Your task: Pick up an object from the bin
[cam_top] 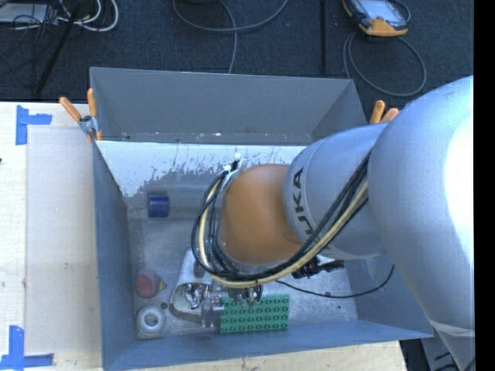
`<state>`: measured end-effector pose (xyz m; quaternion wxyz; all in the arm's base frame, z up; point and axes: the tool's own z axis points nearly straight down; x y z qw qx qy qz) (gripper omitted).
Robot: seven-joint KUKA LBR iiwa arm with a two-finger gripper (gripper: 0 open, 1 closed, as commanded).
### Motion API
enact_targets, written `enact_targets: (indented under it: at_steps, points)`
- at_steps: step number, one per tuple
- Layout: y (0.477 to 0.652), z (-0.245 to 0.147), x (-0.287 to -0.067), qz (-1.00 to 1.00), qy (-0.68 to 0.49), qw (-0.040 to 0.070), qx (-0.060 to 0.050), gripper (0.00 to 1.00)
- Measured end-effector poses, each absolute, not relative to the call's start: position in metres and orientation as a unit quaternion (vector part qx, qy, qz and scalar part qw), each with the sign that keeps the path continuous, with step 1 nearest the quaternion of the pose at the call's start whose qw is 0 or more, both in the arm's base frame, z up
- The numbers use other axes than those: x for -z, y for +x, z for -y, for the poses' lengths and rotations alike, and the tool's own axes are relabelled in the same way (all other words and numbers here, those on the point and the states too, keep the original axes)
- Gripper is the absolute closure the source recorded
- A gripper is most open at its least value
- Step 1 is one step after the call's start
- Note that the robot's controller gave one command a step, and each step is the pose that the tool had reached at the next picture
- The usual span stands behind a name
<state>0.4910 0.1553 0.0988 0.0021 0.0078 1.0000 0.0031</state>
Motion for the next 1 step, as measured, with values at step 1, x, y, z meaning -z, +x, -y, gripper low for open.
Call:
enact_targets:
  at_steps: [1]
  points:
    - [0.5002, -0.1532, -0.103, -1.0, 0.012, 0.019, -0.005, 1.0]
